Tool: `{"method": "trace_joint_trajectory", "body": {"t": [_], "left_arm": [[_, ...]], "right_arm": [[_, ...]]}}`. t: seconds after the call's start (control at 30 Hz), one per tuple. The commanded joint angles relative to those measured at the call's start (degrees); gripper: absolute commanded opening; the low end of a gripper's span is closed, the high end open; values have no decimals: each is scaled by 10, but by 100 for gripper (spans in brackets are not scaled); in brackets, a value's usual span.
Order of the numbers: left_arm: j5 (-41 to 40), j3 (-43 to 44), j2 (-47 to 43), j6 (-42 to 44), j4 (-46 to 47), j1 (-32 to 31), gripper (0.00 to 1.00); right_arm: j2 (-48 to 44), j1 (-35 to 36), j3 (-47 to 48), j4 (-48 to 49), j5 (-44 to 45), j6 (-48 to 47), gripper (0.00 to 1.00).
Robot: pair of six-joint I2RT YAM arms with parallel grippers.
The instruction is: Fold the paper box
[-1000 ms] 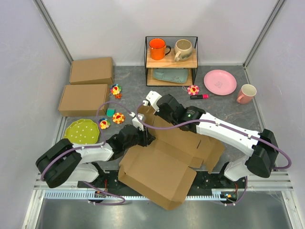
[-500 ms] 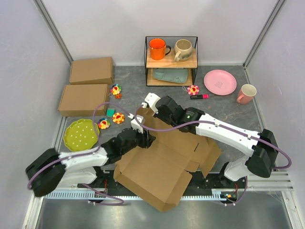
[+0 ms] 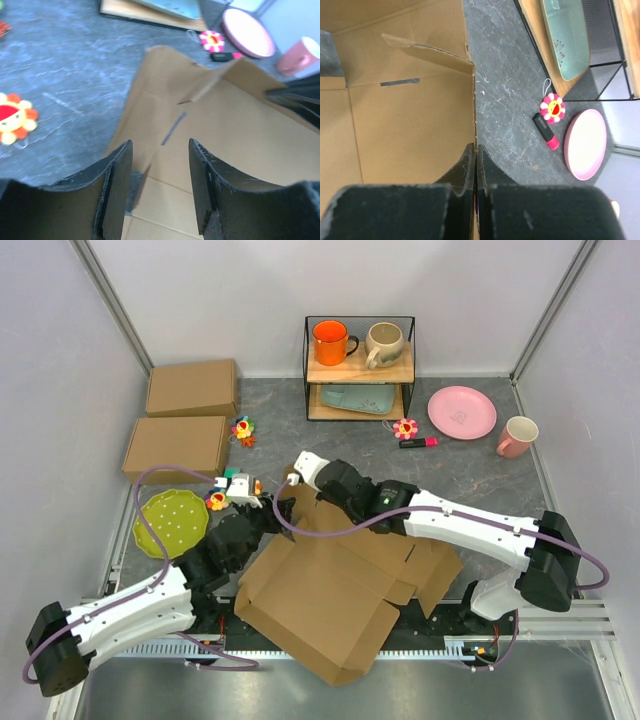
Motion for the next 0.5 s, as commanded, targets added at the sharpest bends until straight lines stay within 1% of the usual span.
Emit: {"method": "trace_joint_trajectory", "body": {"t": [0.0, 0.03, 0.13, 0.17, 0.23, 0.27, 0.3, 0.33, 0.37, 0.4, 0.47], "left_arm": [[-129, -36, 15, -39, 10, 6, 55], [-154, -46, 30, -26, 66, 7, 55], [-178, -72, 62, 13, 173, 17, 56], [-188, -70, 79, 12, 181, 19, 56], [-193, -65, 91, 11, 209, 31, 56], [-193, -64, 93, 11, 217, 35, 56], [-191, -64, 93, 12, 226, 44, 57], [-180, -65, 91, 15, 252, 51, 58], [-174, -65, 89, 15, 259, 59, 59], [-166, -65, 91, 13, 267, 76, 59], [-136, -63, 101, 11, 278, 97, 60]], "right_arm": [[-16, 37, -22, 41, 100, -47, 0], [-18, 48, -26, 48, 111, -57, 0], [-24, 73, -46, 86, 173, -107, 0], [-20, 80, -58, 112, 219, -144, 0], [-17, 98, -72, 144, 260, -184, 0], [-12, 103, -84, 178, 280, -204, 0], [-11, 108, -91, 192, 310, -244, 0], [-11, 108, -100, 227, 322, -265, 0], [-14, 108, -102, 236, 331, -282, 0], [-15, 108, -101, 239, 335, -300, 0], [-19, 108, -99, 240, 333, -305, 0]]}}
